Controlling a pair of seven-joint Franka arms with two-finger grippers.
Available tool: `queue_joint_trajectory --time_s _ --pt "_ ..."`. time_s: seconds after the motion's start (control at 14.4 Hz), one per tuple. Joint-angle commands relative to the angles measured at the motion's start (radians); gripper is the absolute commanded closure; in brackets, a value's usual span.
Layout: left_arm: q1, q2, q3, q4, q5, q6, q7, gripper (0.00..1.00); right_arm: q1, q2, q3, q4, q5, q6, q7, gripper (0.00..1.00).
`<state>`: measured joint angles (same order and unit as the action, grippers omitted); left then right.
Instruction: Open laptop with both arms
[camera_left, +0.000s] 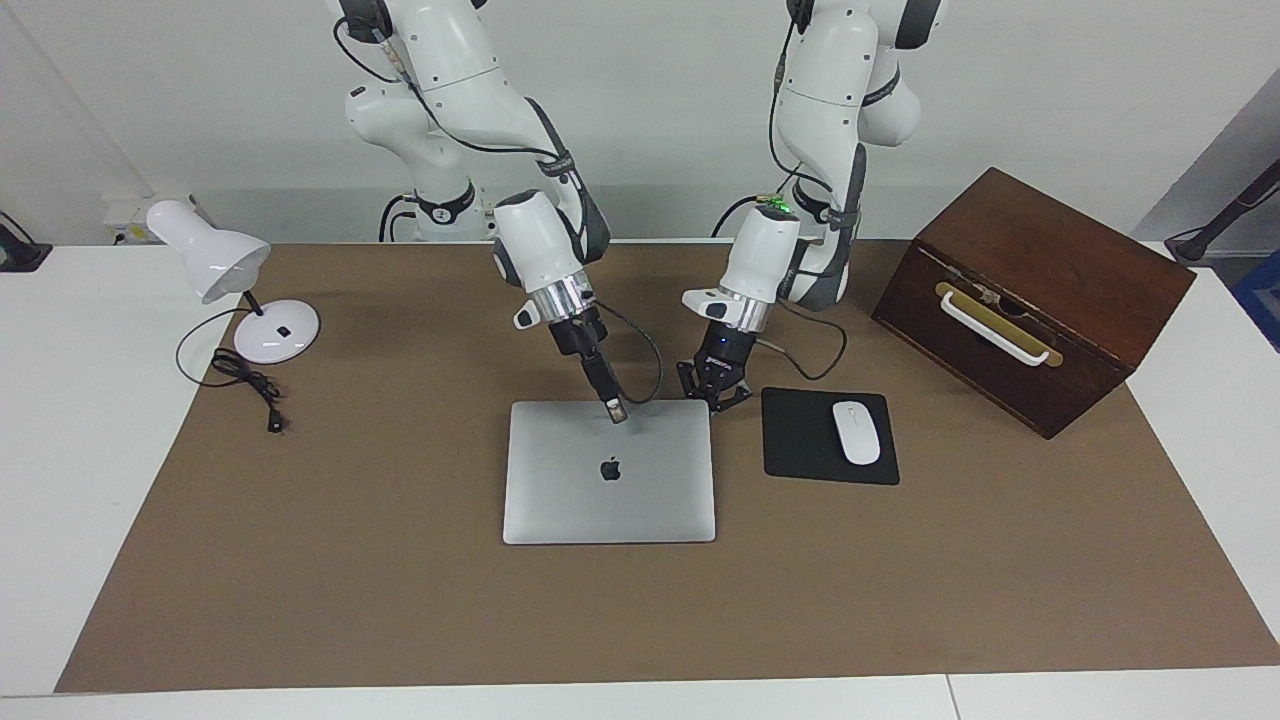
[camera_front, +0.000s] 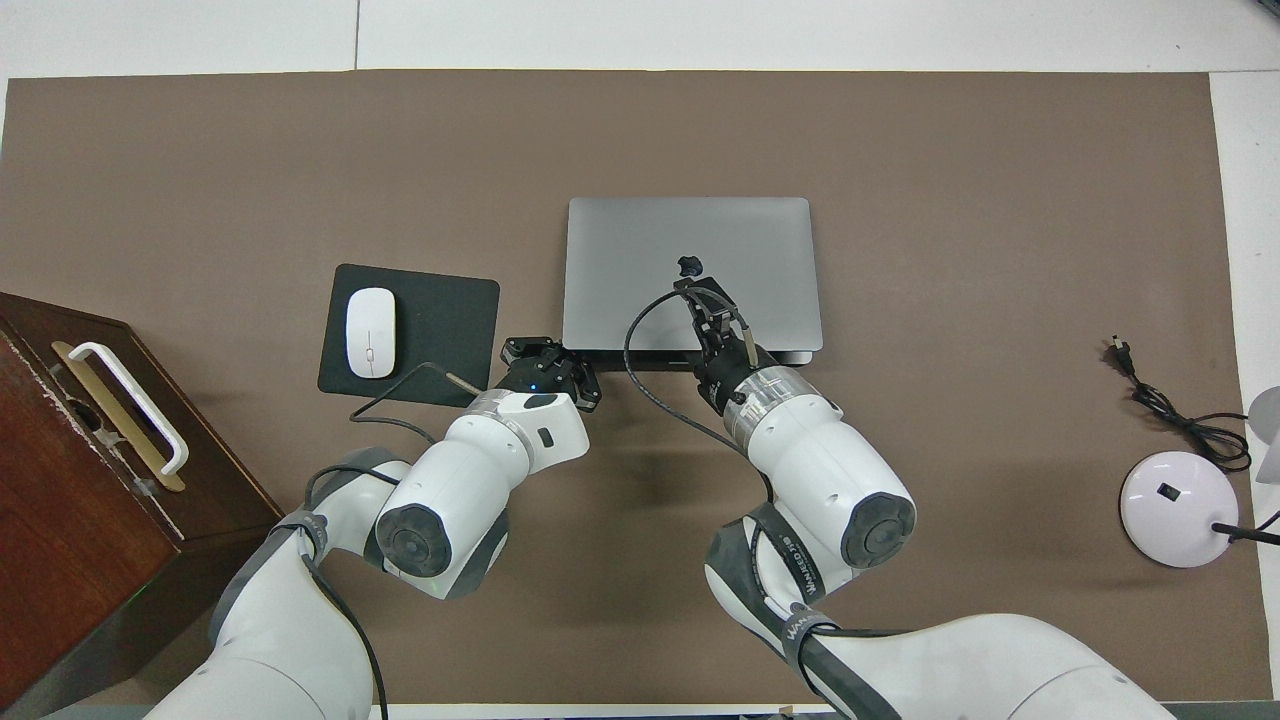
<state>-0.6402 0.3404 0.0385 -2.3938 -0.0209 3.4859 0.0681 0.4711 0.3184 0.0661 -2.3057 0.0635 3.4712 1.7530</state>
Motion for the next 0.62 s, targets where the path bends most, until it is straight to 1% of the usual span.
queue_joint_trajectory --time_s 0.0,0.28,0.55 --pt "0.002 0.037 0.003 0.022 -0.008 0.015 -0.001 1.00 -0.026 0.018 0.009 0.081 0.019 -0.074 -0.052 0.02" --pt "0.002 0.037 0.003 0.022 -0.005 0.015 0.001 1.00 -0.038 0.019 0.011 0.208 0.019 -0.246 -0.053 0.02" --pt "0.002 0.039 0.003 0.022 -0.001 0.016 0.004 1.00 -0.051 0.050 0.009 0.345 0.010 -0.395 -0.053 0.02"
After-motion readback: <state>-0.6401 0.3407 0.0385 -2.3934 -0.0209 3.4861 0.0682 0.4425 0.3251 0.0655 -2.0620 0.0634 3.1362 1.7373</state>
